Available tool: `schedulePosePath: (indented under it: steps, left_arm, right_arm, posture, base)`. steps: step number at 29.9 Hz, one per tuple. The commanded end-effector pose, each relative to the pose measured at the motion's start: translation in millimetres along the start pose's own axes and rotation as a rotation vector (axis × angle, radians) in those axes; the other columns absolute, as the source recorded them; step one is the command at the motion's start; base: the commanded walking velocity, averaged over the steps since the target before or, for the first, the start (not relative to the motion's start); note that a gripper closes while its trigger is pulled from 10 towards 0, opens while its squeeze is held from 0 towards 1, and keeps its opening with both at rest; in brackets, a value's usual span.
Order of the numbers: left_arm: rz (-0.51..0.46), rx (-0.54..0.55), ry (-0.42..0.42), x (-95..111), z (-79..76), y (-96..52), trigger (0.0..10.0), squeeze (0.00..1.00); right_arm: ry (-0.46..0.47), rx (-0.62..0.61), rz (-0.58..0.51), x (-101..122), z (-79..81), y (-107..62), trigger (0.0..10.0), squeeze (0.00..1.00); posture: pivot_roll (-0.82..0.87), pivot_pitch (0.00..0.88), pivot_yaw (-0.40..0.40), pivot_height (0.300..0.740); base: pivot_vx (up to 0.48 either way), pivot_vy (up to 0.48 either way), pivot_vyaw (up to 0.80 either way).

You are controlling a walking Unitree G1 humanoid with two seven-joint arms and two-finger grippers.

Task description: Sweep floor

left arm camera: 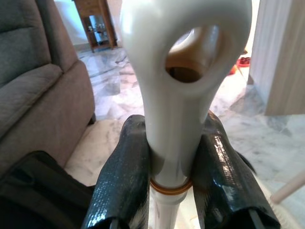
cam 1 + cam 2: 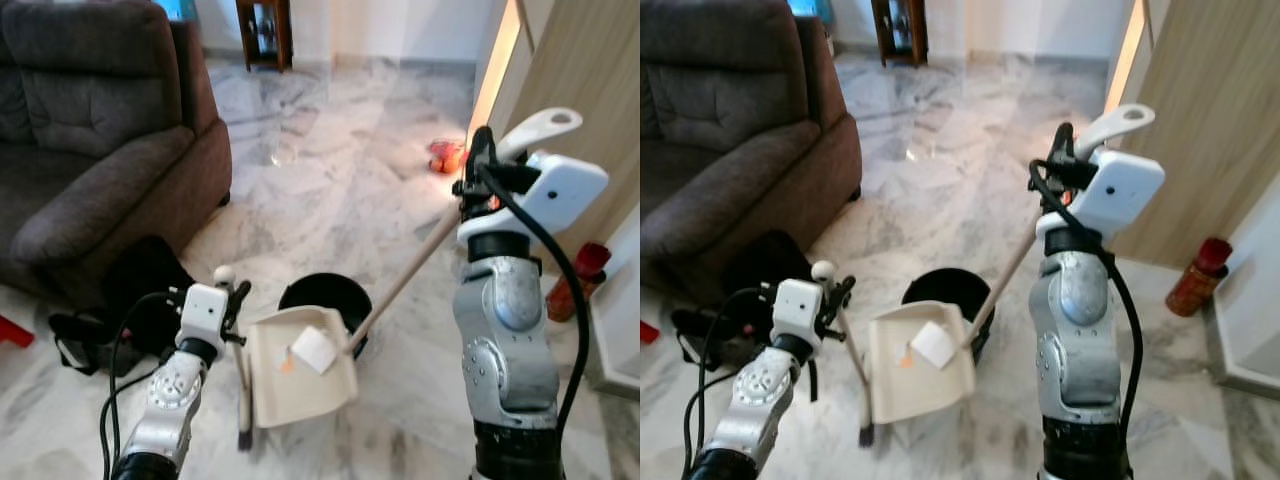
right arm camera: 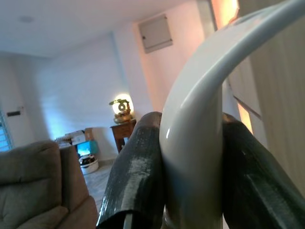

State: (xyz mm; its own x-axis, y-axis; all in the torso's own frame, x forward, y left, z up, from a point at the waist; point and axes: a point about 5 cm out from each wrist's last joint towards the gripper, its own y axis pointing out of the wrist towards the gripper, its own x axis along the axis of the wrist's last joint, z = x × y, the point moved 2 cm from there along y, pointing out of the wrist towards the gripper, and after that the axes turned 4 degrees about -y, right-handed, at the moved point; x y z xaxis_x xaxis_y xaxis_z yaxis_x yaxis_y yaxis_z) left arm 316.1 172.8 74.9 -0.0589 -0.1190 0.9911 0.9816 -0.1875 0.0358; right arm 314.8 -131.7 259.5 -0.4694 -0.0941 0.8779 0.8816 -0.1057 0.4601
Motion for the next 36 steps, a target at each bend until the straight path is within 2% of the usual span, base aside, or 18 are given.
schedulePosePath:
  steps: [1,21,32,36]
  left_arm:
    - [-0.044,0.007,0.023,10.2,3.7,3.8,10.0,0.0]
    - [-0.04,0.017,0.024,7.9,6.0,0.2,10.0,0.0]
    - [-0.042,0.022,0.023,8.1,5.6,0.4,10.0,0.0]
    - [-0.043,0.023,0.021,8.2,5.2,0.5,10.0,0.0]
  right_arm:
    - [0.04,-0.001,-0.062,13.9,1.9,0.6,10.0,0.0]
    - [0.048,0.01,-0.043,10.3,3.2,0.3,10.0,0.0]
    - [0.047,0.03,-0.036,9.0,5.3,0.7,10.0,0.0]
    - [0.052,0.031,-0.033,8.8,5.1,0.9,10.0,0.0]
  posture:
    - [0.04,0.019,0.051,0.74]
    - [0.04,0.024,0.047,0.74]
    - [0.04,0.022,0.042,0.74]
    - [0.04,0.022,0.041,0.74]
  base:
    - [0.27,0.0,0.0]
    - [0.269,0.0,0.0]
    - [0.27,0.0,0.63]
    - [0.27,0.0,0.12]
